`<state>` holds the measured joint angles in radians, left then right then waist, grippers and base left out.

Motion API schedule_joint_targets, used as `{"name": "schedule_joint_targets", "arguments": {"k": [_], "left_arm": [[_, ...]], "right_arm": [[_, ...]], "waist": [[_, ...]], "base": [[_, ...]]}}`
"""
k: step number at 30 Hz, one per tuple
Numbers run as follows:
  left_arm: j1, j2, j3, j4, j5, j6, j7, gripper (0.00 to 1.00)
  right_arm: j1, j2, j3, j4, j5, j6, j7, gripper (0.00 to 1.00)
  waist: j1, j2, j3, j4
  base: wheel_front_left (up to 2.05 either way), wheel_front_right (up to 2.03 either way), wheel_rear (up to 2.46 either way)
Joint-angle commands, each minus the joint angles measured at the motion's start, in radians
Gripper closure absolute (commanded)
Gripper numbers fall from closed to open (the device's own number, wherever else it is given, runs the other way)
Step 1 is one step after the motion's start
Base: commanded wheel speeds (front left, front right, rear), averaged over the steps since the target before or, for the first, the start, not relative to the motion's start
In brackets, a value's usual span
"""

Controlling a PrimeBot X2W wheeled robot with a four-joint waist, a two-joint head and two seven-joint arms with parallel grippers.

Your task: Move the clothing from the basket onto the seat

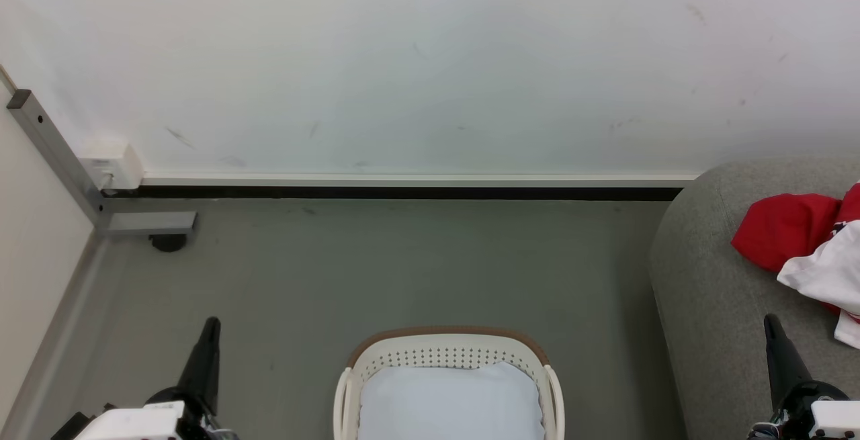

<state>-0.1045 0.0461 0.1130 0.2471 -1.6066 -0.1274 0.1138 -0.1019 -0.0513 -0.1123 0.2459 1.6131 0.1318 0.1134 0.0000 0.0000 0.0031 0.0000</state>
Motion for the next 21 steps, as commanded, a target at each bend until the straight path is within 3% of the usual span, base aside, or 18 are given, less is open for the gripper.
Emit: {"name": "schedule_joint_targets", "arguments": {"k": [1,21], "left_arm": [[-0.009,0.008,0.004,-0.003,-0.012,-0.006,0.004,1.0],[-0.009,0.008,0.003,-0.003,-0.012,-0.006,0.004,1.0]], "right_arm": [[-0.012,0.0,-0.004,-0.002,0.001,-0.002,0.004,1.0],[-0.012,0.001,-0.005,-0.002,0.0,-0.002,0.004,1.0]], "waist": [[0.0,0.0,0.0,0.0],[0.0,0.0,0.0,0.0]], "base": [[0.0,0.0,0.0],[0.0,0.0,0.0]]}}
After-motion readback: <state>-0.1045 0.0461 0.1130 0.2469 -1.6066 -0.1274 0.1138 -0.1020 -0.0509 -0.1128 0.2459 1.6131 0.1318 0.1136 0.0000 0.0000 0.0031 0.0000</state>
